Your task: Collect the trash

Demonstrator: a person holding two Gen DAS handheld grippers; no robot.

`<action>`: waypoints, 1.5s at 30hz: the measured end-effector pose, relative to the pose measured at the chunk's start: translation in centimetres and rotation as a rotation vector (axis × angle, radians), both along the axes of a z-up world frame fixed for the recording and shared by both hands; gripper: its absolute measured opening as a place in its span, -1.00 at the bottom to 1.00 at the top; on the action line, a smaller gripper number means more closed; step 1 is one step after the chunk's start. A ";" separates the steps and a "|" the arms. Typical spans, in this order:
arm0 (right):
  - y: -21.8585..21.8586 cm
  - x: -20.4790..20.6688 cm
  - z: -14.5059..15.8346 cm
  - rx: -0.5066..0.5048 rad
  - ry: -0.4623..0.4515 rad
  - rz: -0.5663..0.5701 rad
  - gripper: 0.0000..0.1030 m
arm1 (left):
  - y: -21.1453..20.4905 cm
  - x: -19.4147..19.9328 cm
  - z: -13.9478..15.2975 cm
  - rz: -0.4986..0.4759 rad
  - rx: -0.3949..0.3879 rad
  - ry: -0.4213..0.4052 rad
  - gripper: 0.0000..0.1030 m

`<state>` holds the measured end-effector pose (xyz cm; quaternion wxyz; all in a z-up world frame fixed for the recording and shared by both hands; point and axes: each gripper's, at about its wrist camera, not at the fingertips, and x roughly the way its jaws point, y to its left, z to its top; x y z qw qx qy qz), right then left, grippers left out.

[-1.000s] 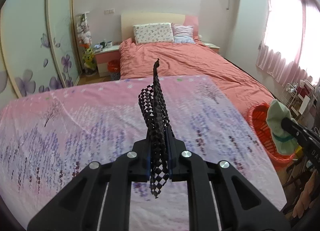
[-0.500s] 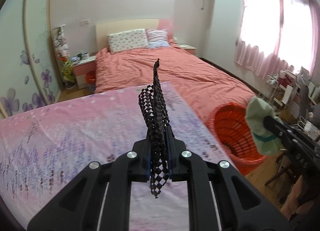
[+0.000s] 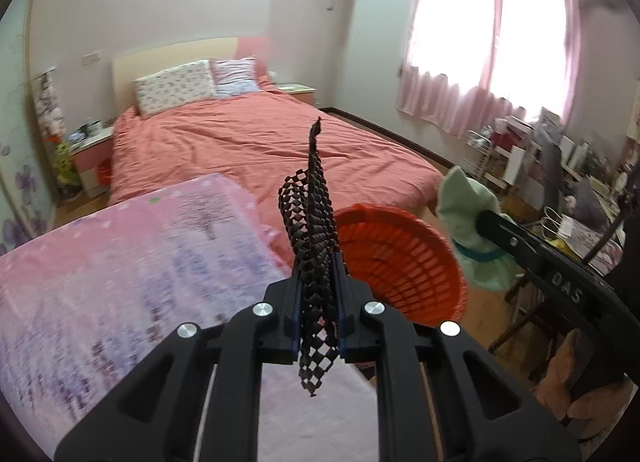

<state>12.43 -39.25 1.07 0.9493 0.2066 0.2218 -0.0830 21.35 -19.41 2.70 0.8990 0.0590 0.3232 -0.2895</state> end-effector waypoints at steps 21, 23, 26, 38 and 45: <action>-3.1 2.1 -4.0 -0.021 0.094 -0.097 0.52 | -3.5 5.2 -6.6 0.060 0.068 0.059 0.25; -2.0 0.9 -3.4 -0.072 0.079 -0.106 0.72 | -2.3 4.4 -6.0 0.080 0.062 0.043 0.34; 0.0 -1.0 -2.2 -0.162 0.046 -0.126 0.91 | 0.3 2.3 -4.8 0.125 0.055 -0.008 0.55; 7.6 -8.7 -0.1 -0.399 0.007 -0.217 0.96 | 10.5 -8.9 -1.1 0.345 0.056 -0.203 0.93; 10.1 -11.4 -0.4 -0.397 0.004 -0.252 0.96 | 14.5 -14.4 -2.3 0.441 0.062 -0.251 0.93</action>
